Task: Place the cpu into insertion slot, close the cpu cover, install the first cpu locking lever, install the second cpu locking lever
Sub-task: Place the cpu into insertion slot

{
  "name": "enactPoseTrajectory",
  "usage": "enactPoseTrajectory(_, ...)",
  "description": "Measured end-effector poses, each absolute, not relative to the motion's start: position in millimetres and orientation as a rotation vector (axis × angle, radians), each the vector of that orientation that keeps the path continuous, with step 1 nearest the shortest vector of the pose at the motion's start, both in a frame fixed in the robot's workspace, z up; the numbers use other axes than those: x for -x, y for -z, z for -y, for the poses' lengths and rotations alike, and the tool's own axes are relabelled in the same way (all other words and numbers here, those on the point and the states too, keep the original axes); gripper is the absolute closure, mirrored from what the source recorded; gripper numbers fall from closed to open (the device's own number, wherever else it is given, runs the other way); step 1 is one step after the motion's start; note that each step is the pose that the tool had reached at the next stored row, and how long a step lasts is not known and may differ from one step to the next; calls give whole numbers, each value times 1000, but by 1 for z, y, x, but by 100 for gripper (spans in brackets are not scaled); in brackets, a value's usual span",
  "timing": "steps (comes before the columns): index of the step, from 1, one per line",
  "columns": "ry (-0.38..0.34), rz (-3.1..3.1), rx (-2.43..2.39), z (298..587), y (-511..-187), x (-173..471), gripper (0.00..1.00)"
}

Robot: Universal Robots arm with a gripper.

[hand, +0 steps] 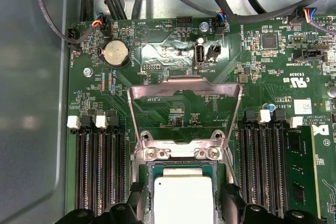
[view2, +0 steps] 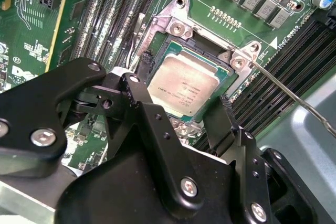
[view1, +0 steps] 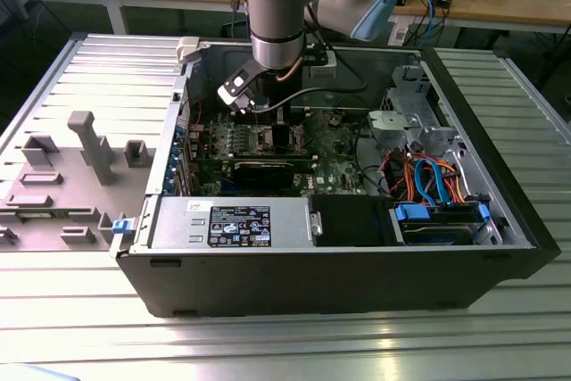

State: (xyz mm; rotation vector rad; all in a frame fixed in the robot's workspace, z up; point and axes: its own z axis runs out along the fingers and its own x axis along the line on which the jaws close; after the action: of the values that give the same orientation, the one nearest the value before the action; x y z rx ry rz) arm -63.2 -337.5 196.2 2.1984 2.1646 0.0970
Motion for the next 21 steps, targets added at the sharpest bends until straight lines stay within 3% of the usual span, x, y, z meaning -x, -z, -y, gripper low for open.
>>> enactPoseTrajectory(21, -95, -2165, -2199, 338, -214, 63, 32)
